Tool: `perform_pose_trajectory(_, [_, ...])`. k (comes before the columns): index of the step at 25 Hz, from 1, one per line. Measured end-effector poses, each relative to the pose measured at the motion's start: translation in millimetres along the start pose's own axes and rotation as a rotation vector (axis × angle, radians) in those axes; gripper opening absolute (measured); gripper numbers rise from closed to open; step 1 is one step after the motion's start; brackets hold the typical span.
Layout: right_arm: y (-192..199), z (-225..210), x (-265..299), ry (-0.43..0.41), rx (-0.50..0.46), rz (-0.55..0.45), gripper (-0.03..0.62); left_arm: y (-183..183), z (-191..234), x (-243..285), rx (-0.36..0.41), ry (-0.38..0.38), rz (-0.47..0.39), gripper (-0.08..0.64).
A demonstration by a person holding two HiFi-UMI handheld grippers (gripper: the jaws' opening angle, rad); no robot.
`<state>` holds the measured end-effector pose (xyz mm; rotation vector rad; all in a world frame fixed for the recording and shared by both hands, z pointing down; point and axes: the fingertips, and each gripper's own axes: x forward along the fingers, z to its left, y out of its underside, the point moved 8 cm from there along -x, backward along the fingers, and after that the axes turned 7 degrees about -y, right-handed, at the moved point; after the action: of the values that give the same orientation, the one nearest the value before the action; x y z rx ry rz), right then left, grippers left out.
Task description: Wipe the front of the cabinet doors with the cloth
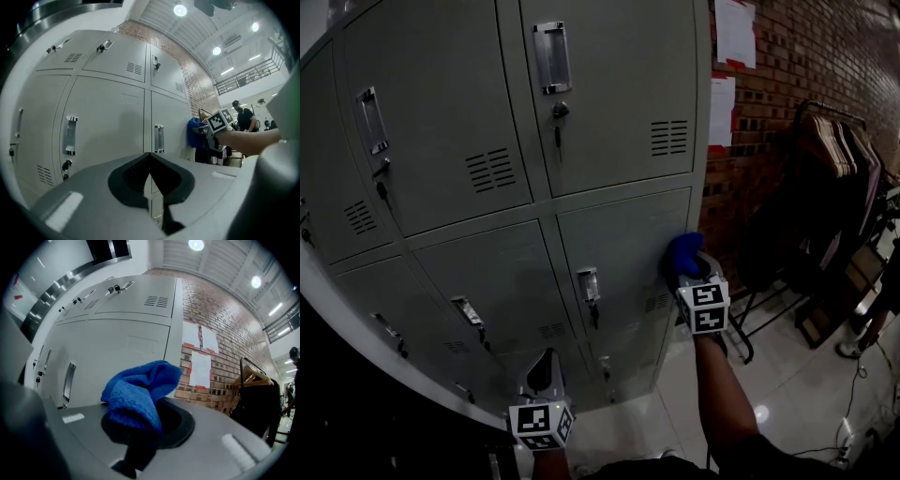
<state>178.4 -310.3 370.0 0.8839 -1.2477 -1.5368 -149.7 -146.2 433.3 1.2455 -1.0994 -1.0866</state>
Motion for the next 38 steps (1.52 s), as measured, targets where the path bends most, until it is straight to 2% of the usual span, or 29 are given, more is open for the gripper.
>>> perform_pose_trajectory(3, [12,6,-9,0.009,0.011,-0.016,0.058,0,2,-3,-0.012,0.005,0.001,0.012])
perform_pose_trajectory(6, [35,12,-9,0.020,0.012,0.034,0.058,-1,6,-4,-0.017,-0.012,0.005,0.012])
perform_pose_trajectory(9, [44,18,1,-0.007,0.008,0.080,0.058,0,13,-5,-0.024,-0.042,0.022,0.012])
perform_pose_trajectory(17, [38,39,9,-0.048,0.005,0.105,0.049,6,13,-7,-0.032,-0.037,0.033,0.012])
perform_pose_trajectory(24, [27,89,16,-0.168,0.000,0.074,0.049,7,25,-8,-0.041,-0.066,0.034,0.012])
perform_pose_trajectory(31, [14,148,26,-0.271,-0.103,0.064,0.052,12,39,-12,-0.044,-0.092,0.069,0.012])
perform_pose_trajectory(34, [11,165,29,-0.300,-0.089,0.049,0.054,10,47,-16,-0.041,-0.109,0.065,0.012])
perform_pose_trajectory(38, [13,171,29,-0.281,-0.032,0.027,0.053,10,55,-19,-0.041,-0.121,0.066,0.012])
